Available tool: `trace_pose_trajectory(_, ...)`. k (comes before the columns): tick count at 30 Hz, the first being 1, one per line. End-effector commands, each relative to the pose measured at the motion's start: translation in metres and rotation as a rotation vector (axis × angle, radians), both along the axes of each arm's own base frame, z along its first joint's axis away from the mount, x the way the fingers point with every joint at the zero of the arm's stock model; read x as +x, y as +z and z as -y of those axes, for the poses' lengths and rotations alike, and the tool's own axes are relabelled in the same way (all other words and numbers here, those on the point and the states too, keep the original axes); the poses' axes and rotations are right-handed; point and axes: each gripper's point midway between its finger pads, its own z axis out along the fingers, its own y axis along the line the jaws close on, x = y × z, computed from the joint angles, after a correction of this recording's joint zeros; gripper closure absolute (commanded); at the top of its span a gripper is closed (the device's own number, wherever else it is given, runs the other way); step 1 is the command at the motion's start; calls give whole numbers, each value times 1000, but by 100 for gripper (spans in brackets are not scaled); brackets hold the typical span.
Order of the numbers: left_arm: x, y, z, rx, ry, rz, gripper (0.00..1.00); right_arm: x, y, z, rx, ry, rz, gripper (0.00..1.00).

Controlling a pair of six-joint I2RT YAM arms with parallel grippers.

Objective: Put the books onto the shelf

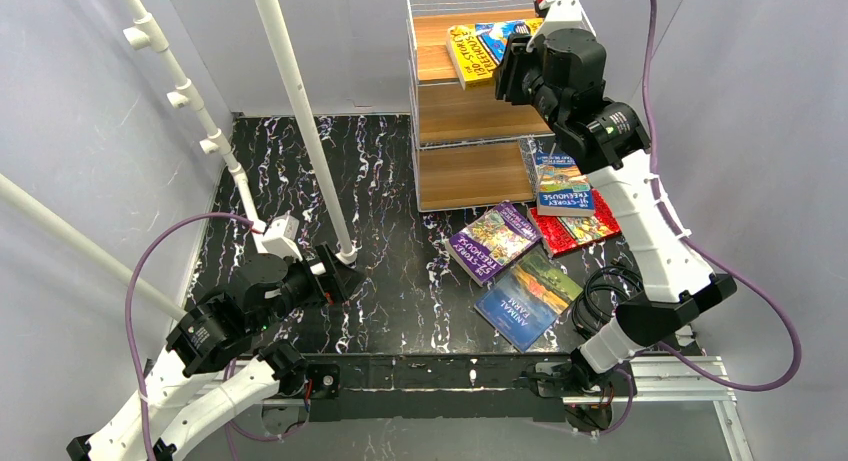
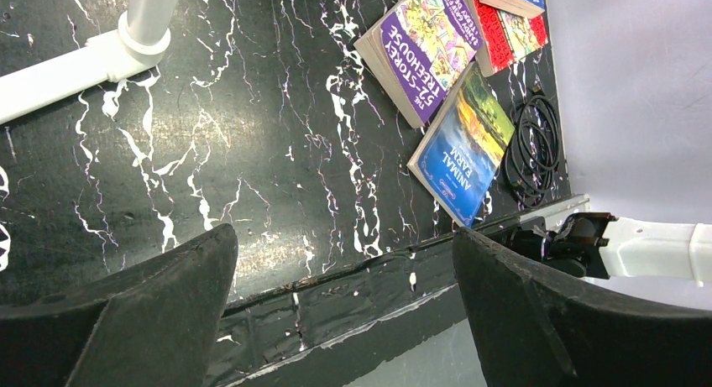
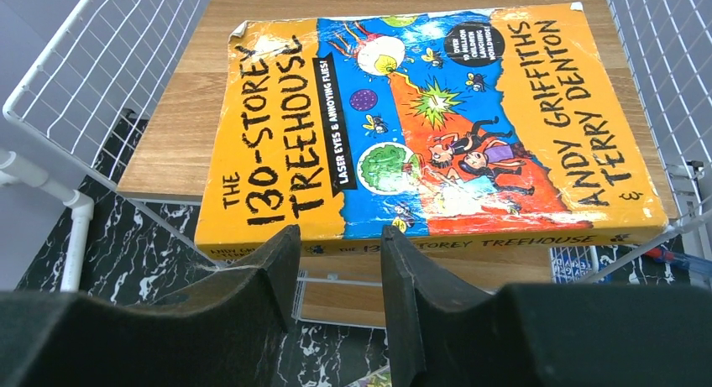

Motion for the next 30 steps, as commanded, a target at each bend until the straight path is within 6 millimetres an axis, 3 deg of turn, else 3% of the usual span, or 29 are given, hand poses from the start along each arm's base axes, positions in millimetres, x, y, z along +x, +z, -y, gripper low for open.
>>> trace_pose_trajectory(1,-1,-3,-5,19,6,-1,2,8,6,-3,23,-15,35,52)
trace_pose_trajectory(21,-3,-2,-6,15,6,4,2,24,-5,-8,22,-42,27,52)
trace_pose_trajectory(26,-3,-2,-6,15,4,3,2,15,6,-4,39,-36,43,52)
trace_pose_trajectory(30,-4,-1,-4,23,-19,4,2,-13,20,6,75,-2,69,50)
